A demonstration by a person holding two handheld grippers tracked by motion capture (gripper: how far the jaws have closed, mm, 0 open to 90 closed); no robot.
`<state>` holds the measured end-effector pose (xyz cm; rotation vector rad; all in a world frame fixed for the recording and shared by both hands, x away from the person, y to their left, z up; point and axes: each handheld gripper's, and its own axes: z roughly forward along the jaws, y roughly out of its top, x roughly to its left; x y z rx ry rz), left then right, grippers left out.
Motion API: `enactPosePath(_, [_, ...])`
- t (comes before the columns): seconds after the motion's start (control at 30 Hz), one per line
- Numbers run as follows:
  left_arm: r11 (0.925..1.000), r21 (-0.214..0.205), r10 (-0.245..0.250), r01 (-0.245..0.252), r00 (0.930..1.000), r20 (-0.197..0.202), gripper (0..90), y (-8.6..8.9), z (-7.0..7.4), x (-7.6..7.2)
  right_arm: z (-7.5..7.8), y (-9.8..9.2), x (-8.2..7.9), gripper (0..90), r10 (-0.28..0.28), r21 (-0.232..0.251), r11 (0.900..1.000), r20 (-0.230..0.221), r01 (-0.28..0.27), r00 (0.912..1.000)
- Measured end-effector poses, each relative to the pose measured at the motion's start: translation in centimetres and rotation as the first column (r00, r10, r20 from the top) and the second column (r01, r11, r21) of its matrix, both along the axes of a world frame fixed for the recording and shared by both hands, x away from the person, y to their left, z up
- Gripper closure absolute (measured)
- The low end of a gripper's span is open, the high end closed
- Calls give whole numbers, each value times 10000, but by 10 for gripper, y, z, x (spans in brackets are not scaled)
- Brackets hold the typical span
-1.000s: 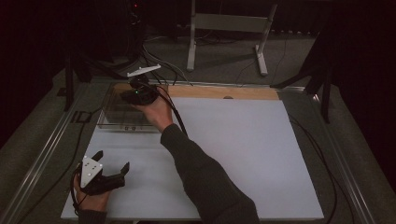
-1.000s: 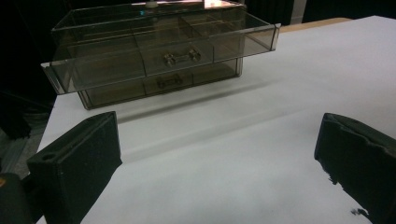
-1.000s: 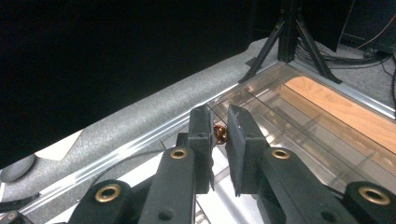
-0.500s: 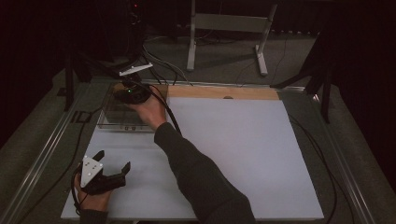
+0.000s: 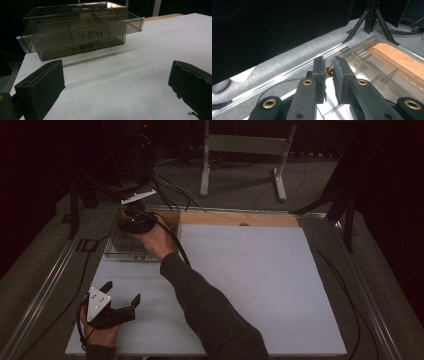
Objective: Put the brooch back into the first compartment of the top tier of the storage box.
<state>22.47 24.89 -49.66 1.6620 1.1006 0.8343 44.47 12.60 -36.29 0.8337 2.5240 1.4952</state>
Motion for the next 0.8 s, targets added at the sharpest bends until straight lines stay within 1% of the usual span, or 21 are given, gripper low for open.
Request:
enactPosePath(0.1, [10000, 13, -18, 18, 10000, 19, 11, -1, 0, 0, -2, 1, 0, 808, 6, 29, 10000, -100, -5, 9999])
enactPosePath(0.27, [10000, -11, 1, -1, 10000, 8, 11, -1, 0, 0, -4, 4, 1, 808, 13, 86, 10000, -132, -12, 9999])
enactPosePath(0.4, [10000, 10, -41, 41, 10000, 33, 11, -1, 1, 0, -6, 5, 1, 808, -8, 44, 10000, -205, 9, 9998])
enactPosePath(0.63, [10000, -12, -24, 24, 10000, 43, 11, -1, 1, 0, -14, 8, 3, 808, -47, -118, 9999, -386, 42, 9992])
enactPosePath(0.67, [10000, -21, -21, 21, 10000, 53, 11, -1, 1, 0, -16, 9, 4, 808, -70, -222, 9997, -404, 61, 9992])
enactPosePath(0.8, [10000, -28, -27, 27, 10000, 68, 11, -1, 1, 0, -21, 12, 3, 807, -9, -358, 9994, -506, -9, 9987])
